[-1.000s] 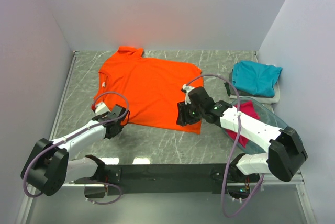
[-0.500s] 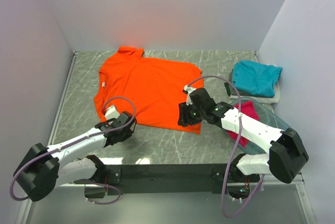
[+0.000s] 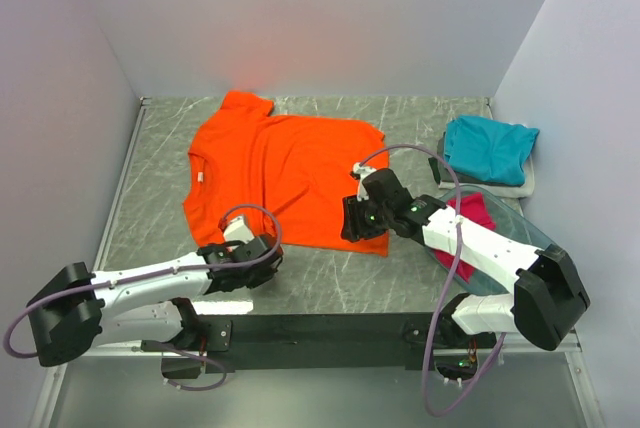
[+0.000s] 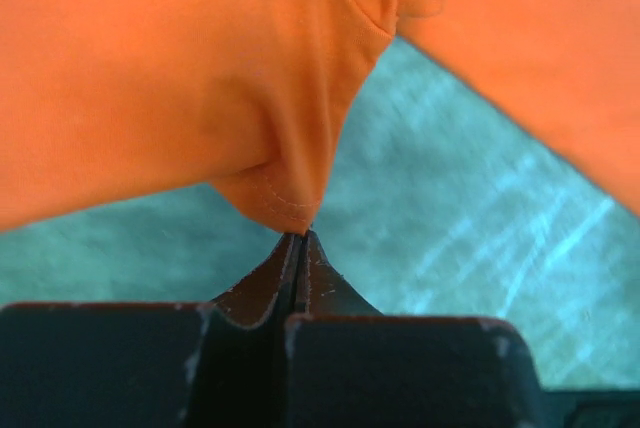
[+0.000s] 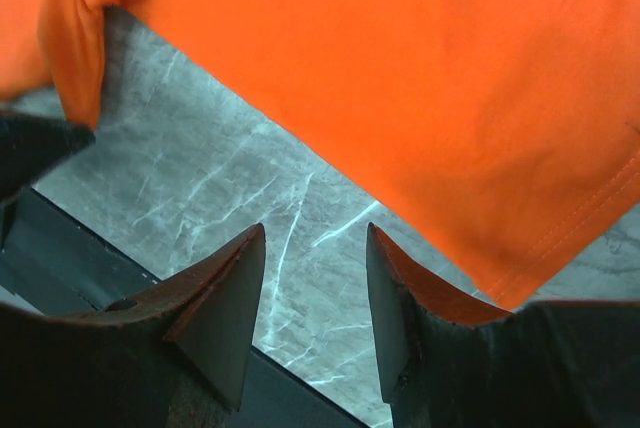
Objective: Fold and stack the t-shirts
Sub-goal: Flatten the tshirt out
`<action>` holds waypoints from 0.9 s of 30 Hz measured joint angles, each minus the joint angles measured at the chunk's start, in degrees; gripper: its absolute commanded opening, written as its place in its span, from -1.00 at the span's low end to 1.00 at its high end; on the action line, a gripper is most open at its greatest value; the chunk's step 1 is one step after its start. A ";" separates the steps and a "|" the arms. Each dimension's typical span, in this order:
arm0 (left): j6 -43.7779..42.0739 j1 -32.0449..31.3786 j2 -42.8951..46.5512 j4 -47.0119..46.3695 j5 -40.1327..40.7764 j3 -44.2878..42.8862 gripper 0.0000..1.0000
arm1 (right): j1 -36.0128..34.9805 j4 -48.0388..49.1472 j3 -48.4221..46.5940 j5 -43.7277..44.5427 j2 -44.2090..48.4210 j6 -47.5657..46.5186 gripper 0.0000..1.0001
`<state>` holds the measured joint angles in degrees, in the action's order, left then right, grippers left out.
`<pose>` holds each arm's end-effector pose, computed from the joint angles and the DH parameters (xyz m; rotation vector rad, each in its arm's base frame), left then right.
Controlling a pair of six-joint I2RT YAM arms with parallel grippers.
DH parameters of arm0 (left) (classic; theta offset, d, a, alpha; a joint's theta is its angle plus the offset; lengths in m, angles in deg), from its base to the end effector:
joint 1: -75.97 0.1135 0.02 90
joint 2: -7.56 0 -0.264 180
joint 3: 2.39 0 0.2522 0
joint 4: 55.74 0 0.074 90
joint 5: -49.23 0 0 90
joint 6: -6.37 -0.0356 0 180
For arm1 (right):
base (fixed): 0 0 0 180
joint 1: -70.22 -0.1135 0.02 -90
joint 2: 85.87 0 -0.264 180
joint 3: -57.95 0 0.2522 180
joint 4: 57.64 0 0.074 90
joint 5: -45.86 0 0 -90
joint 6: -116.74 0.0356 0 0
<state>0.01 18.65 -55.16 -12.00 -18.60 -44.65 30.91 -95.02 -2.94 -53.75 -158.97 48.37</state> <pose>0.1095 -0.1458 0.1637 -0.7068 2.5097 -0.3917 0.1978 0.1696 0.2297 -0.4675 2.4951 0.6573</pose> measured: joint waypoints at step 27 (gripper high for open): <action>-21.05 29.86 2.51 0.20 1.68 -11.82 0.59 | 8.81 0.39 -16.83 12.26 -24.72 1.01 0.06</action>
<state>-21.04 48.51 -52.64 -11.81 -16.91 -56.47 39.71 -94.62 -19.77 -41.49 -183.69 49.37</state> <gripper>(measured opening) 0.799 0.529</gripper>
